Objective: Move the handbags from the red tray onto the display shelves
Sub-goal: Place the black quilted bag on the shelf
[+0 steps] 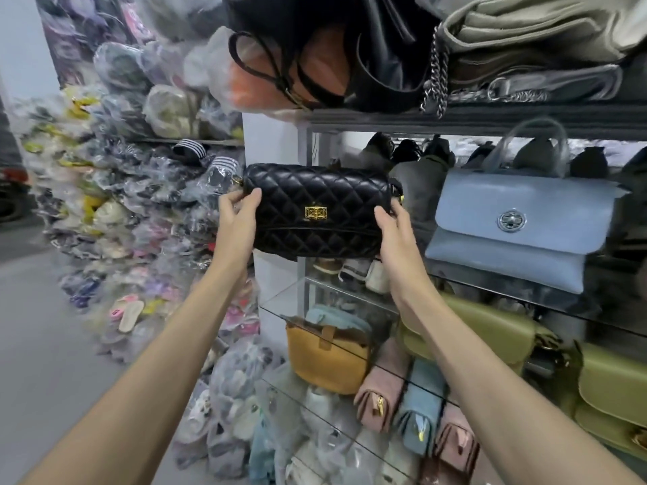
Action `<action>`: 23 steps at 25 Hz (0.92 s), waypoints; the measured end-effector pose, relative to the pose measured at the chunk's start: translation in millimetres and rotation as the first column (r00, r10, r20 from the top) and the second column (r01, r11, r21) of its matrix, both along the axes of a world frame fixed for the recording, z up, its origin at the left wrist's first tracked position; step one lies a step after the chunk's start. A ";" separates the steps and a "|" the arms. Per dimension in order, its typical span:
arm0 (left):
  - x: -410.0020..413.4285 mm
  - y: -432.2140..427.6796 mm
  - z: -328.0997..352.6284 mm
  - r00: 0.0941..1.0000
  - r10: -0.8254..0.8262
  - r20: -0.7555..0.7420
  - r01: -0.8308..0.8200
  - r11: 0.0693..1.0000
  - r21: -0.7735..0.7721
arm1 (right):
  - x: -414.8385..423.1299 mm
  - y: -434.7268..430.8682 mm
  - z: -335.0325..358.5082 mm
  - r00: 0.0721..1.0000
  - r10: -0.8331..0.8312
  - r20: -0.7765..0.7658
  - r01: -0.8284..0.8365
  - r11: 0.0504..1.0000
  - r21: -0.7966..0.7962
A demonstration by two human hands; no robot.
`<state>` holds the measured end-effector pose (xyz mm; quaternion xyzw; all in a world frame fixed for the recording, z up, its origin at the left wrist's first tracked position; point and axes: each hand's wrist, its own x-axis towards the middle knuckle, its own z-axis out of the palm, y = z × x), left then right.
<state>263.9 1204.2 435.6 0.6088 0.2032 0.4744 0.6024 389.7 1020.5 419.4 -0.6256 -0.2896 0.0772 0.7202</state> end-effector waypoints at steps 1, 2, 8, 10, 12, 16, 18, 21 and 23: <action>11.1 10.2 2.3 1.000 -0.025 -0.003 0.025 1.000 0.009 | 6.1 7.8 2.4 1.000 -0.029 0.007 0.029 1.000 0.009; 22.0 18.1 4.4 0.999 -0.053 0.002 0.053 0.998 0.017 | 11.5 13.3 5.3 0.999 -0.051 0.015 0.051 0.998 0.022; 90.9 64.7 17.7 0.977 -0.215 0.002 0.215 0.976 -0.023 | 55.0 54.9 16.0 0.974 -0.225 0.001 0.225 0.974 -0.020; 110.8 77.8 18.9 0.962 -0.273 -0.002 0.272 0.961 -0.052 | 65.1 66.1 17.7 0.960 -0.278 0.014 0.278 0.960 -0.015; 124.5 90.6 19.1 0.949 -0.314 -0.013 0.313 0.949 -0.049 | 70.8 76.6 17.1 0.948 -0.318 0.023 0.318 0.948 -0.005; 144.5 113.4 11.5 0.924 -0.379 -0.039 0.377 0.924 -0.055 | 76.8 93.3 9.1 0.924 -0.381 0.028 0.381 0.925 0.001; 149.7 120.1 6.1 0.908 -0.414 -0.061 0.412 0.910 -0.050 | 78.2 98.3 3.6 0.911 -0.411 0.016 0.411 0.912 0.004; 156.9 127.0 -1.2 0.888 -0.452 -0.084 0.451 0.892 -0.030 | 82.4 99.9 -0.7 0.907 -0.422 -0.009 0.422 0.907 0.005; 162.9 127.5 -4.9 0.880 -0.466 -0.088 0.468 0.884 0.002 | 86.2 98.3 -4.6 0.897 -0.442 0.003 0.442 0.897 -0.005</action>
